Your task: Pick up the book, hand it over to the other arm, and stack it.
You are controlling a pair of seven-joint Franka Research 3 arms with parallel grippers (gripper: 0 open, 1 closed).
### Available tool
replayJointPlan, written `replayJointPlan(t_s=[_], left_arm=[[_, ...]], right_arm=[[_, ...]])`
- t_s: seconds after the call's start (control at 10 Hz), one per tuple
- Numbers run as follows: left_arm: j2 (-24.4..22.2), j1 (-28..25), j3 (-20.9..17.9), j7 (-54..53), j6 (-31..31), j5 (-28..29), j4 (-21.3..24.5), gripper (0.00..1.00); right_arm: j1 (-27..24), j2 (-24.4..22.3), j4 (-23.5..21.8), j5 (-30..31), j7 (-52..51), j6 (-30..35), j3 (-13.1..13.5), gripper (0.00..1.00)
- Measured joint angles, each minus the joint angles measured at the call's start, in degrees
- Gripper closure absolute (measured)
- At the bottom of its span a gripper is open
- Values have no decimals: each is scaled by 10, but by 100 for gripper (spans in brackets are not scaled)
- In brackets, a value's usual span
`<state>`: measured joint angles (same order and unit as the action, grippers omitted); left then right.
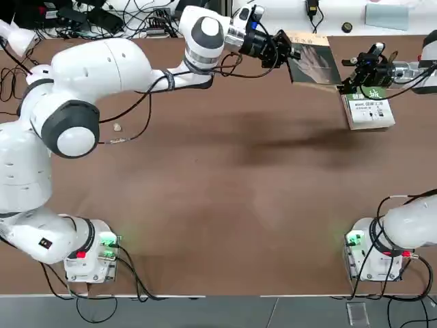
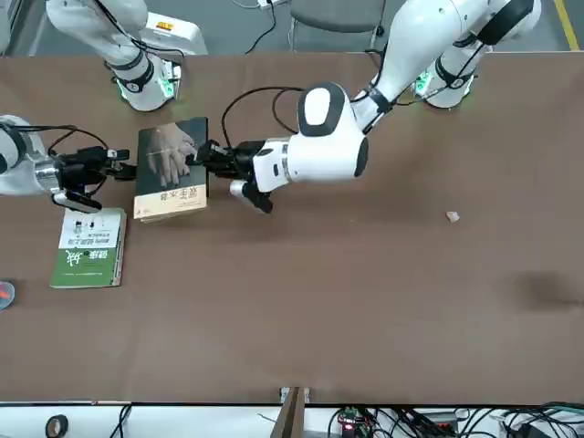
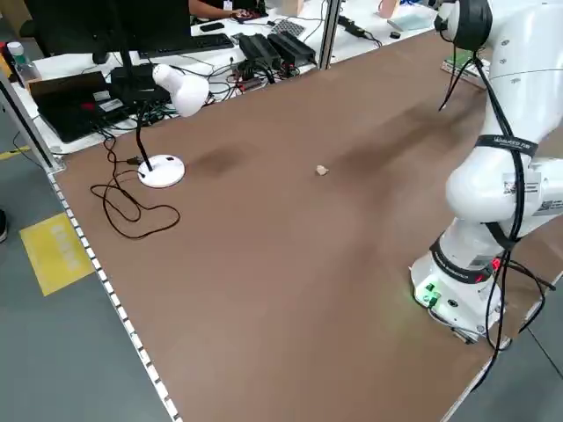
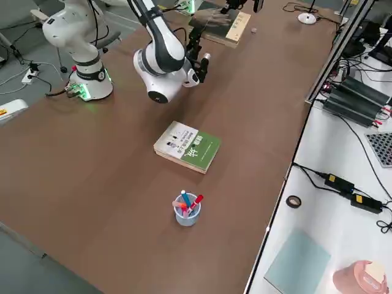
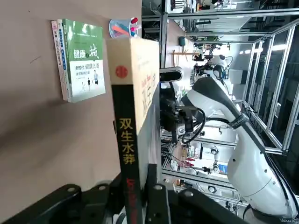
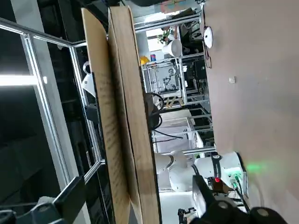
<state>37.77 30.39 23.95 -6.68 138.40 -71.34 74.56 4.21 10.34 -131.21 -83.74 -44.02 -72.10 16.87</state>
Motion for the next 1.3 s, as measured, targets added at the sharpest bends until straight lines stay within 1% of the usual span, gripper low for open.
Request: replayJointPlan(t_s=[0.7,0.9,1.1,1.3], left_arm=[[2,0,-2,0,1,0,-3,82],[2,0,-2,0,1,0,-4,82],[4,0,-2,0,2,0,-4,82],[5,0,-2,0,2,0,-5,82]], right_arm=[[28,0,-1,-31,0,0,-3,0],[42,1,-3,-53,0,0,-8,0],[50,5,-4,-69,0,-1,-19,0],[51,7,-4,-73,0,-1,-24,3]])
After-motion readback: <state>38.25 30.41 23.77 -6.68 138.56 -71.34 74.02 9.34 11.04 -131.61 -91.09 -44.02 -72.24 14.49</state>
